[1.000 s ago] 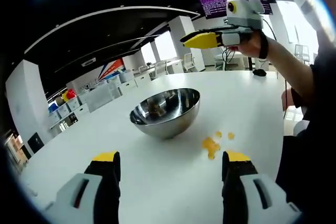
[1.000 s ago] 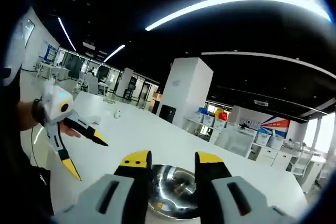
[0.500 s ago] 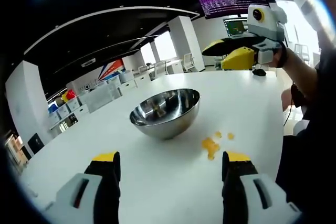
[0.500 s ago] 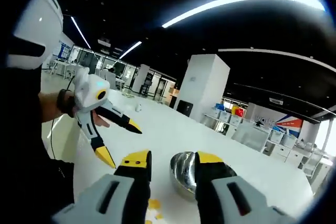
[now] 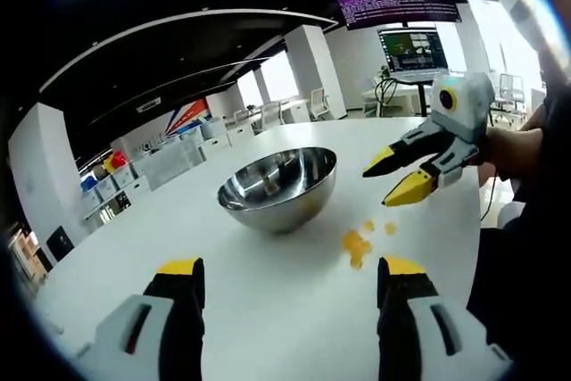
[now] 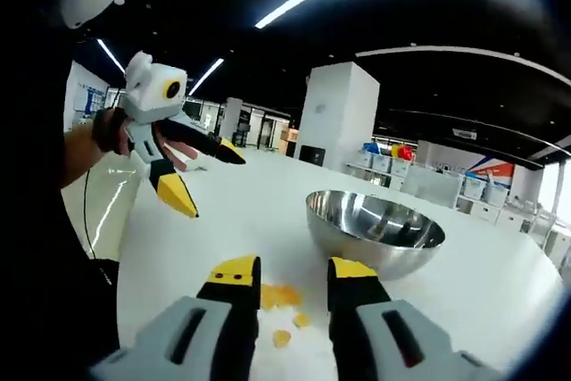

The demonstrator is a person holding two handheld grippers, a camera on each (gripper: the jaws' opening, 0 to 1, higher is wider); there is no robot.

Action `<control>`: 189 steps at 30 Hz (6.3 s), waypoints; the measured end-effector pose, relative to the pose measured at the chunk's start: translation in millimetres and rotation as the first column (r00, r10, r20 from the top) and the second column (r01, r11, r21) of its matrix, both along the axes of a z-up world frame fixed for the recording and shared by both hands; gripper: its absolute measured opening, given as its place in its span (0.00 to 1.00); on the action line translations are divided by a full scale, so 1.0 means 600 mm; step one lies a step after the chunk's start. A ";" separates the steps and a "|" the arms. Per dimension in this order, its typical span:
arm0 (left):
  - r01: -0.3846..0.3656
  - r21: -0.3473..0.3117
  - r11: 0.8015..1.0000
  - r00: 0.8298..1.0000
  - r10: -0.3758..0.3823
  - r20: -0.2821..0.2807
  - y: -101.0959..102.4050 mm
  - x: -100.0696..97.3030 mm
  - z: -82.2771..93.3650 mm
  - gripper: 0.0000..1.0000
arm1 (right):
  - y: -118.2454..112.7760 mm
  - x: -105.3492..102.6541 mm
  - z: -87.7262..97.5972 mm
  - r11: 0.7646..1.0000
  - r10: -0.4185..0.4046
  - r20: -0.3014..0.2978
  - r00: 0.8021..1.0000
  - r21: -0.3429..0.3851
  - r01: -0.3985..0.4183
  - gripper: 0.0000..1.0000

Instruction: Pick up the QQ candy scattered on the table and place it into the stainless steel bowl on the table

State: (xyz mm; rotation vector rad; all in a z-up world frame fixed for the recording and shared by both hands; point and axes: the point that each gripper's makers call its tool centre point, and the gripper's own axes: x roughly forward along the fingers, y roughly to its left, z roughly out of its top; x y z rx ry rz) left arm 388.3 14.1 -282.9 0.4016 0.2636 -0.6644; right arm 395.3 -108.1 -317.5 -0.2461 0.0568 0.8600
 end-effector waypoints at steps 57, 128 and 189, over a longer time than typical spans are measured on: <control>0.013 0.007 1.000 1.000 -0.013 -0.017 -0.012 0.006 -0.010 0.79 | -0.007 -0.008 -0.096 0.994 -0.042 -0.098 0.994 -0.105 0.032 0.05; 0.001 -0.007 1.000 1.000 -0.001 -0.008 0.003 0.013 -0.004 0.78 | -0.022 0.217 0.148 0.975 -0.214 0.102 0.971 -0.043 0.219 0.05; 0.008 -0.013 1.000 1.000 -0.008 -0.001 0.002 0.006 0.002 0.78 | -0.032 0.168 0.193 0.981 -0.195 0.148 0.970 0.045 0.191 0.20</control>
